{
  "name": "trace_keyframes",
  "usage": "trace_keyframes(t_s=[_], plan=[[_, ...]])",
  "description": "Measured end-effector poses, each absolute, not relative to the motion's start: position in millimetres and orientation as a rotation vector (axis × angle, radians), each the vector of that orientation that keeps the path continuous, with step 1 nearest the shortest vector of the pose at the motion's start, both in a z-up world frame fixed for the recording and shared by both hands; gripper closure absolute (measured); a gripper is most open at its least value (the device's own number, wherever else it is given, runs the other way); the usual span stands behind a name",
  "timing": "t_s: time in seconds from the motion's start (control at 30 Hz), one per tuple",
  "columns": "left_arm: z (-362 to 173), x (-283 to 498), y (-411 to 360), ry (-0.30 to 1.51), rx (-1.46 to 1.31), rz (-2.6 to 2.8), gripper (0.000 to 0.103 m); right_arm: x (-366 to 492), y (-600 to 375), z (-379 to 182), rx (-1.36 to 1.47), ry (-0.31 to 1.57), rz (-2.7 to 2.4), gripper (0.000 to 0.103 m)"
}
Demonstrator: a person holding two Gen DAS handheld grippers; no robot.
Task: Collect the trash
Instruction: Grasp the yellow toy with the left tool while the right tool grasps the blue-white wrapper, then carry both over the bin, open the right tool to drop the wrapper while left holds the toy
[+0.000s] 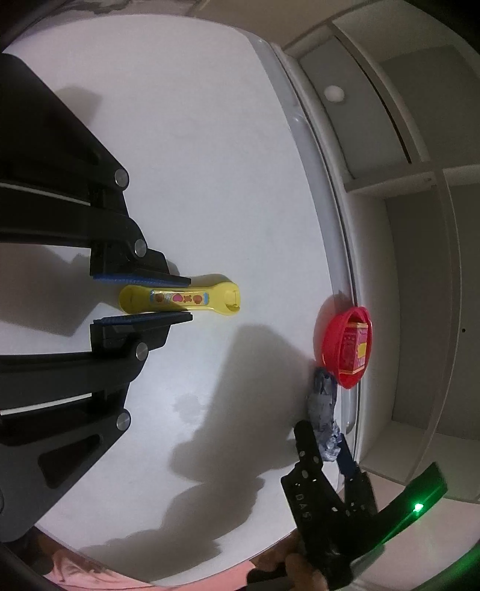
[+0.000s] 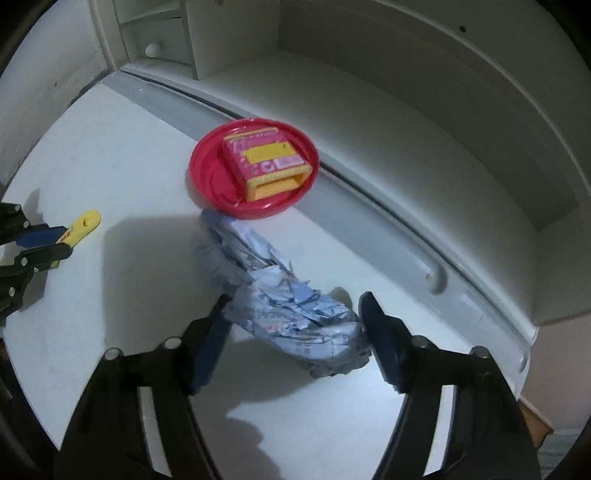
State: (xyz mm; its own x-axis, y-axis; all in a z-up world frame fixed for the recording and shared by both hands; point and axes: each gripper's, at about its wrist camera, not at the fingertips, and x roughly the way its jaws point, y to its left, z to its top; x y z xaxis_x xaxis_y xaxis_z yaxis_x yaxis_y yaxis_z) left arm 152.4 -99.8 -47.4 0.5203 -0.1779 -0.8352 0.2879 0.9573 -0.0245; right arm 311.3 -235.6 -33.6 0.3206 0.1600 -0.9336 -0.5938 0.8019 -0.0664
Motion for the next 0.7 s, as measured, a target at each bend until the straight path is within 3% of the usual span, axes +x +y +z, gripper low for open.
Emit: trace_keyframes(t_s=[0.3, 0.7], plan=[[-25.3, 110.9, -124.5, 0.95, 0.107, -0.328, 0.091, 206.3, -299.5, -4.2, -0.213, 1.123, 0.307, 0.039], [-4.5, 24.6, -303.2, 0.861, 0.192, -0.769, 0.091, -56.9, -508.1, 0.3, 0.248, 1.069, -0.352, 0.039]])
